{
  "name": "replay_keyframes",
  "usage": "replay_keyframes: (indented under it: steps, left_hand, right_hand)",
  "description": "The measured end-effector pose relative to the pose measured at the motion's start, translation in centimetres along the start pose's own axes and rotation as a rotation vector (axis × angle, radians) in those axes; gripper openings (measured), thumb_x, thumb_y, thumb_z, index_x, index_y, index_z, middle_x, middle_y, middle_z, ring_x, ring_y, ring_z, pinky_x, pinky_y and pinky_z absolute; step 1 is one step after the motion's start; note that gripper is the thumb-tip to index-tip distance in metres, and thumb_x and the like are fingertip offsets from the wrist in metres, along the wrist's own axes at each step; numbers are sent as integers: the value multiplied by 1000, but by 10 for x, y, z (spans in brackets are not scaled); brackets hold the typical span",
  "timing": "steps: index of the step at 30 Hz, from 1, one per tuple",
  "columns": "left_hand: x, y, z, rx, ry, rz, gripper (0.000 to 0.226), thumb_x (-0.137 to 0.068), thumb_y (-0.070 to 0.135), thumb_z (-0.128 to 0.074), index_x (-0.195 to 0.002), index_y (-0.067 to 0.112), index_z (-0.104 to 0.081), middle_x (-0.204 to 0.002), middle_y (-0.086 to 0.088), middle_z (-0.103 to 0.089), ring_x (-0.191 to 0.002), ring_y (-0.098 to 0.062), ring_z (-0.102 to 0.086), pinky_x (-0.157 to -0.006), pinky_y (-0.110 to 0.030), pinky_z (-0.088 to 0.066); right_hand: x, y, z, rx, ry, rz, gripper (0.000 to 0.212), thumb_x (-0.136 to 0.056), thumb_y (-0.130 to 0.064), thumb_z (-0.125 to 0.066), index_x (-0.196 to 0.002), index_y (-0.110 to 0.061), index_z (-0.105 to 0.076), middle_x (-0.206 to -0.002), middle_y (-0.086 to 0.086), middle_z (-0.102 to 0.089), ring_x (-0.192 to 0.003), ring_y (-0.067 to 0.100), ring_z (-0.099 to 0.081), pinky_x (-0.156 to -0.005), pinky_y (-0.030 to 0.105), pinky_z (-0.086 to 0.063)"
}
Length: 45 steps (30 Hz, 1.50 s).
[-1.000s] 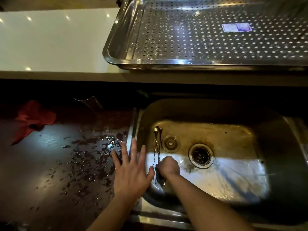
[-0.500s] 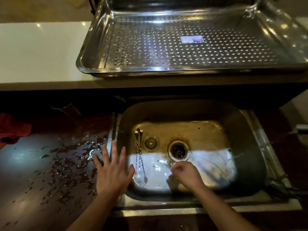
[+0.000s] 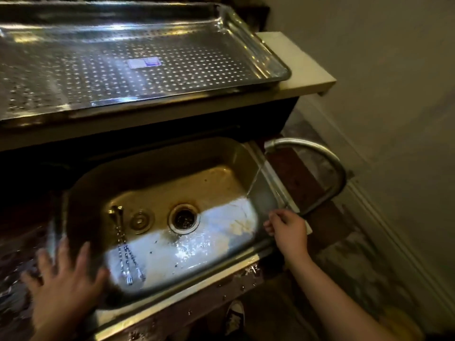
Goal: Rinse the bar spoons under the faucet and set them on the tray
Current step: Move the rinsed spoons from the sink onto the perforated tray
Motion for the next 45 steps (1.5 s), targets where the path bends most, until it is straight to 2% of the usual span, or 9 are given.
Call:
replay_keyframes:
  steps: [5,8,10,17,21,24,28,34,45]
  left_hand:
    - [-2,1,-5,41,-64,30,69,-87,61,-36,-149,34,-21,-162,-4,6,-145,-39,9,-113,-64,-9]
    - [-1,1,0,37,-18,42,71,-84,63,-43,-147,37,-24,-162,-1,4,-146,-37,6,-114,-62,-4]
    - [1,3,2,14,4,27,70,-84,64,-42,-147,37,-26,-162,-1,2,-146,-37,5,-112,-62,-2]
    - [2,2,2,-27,7,-2,75,-82,67,-32,-148,32,-27,-162,-7,-4,-146,-39,5,-113,-62,-5]
    - [26,33,17,23,48,-68,79,-79,63,-27,-146,22,-35,-158,-17,-19,-146,-38,-3,-111,-64,2]
    - [41,65,13,72,34,-92,73,-83,62,-27,-147,26,-30,-161,-13,-12,-148,-31,4,-112,-64,5]
    - [45,76,7,126,24,-98,72,-83,64,-24,-148,32,-27,-161,-9,-10,-148,-27,8,-113,-64,4]
    - [62,81,8,206,65,-100,72,-82,66,-26,-147,35,-27,-160,-7,-15,-148,-25,3,-113,-64,-2]
    - [69,82,-1,213,-10,-47,64,-90,57,-41,-148,39,-22,-160,-4,-15,-148,-25,-1,-115,-61,-7]
  right_hand:
    - [4,-2,7,-248,87,-13,18,-95,-13,-61,-86,-25,-69,-67,5,-72,-60,14,-67,-60,28,-56]
    - [4,3,10,-422,165,-65,14,-95,-7,-60,-104,-14,-69,-70,5,-72,-61,13,-68,-57,20,-55]
    - [5,4,9,-506,195,-82,17,-96,-6,-59,-110,-12,-68,-73,6,-73,-65,15,-70,-59,20,-55]
    - [8,-2,1,-588,207,-61,26,-99,-10,-53,-117,-29,-59,-85,6,-75,-71,15,-70,-64,26,-56]
    - [3,0,-4,-543,169,-74,27,-103,-14,-48,-129,-20,-52,-94,10,-73,-71,17,-67,-65,29,-53]
    - [-3,5,-6,-544,168,-107,31,-104,-16,-43,-134,-11,-50,-95,12,-71,-68,17,-65,-61,28,-53]
    - [-7,9,-6,-578,187,-141,29,-104,-13,-43,-131,-10,-52,-93,12,-72,-64,16,-65,-54,22,-53]
    - [-9,8,-3,-601,225,-157,29,-105,-19,-45,-131,-9,-54,-90,11,-73,-60,13,-65,-54,24,-52]
    - [-1,4,0,-544,318,-164,20,-104,-20,-46,-114,-15,-63,-84,7,-73,-72,20,-68,-68,37,-56]
Point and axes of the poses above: each hand's wrist, its own x-axis away from the middle knuckle, its own z-axis out of the back of the hand, y = z × x, the point moved 9 cm from there along -x, towards the middle knuckle
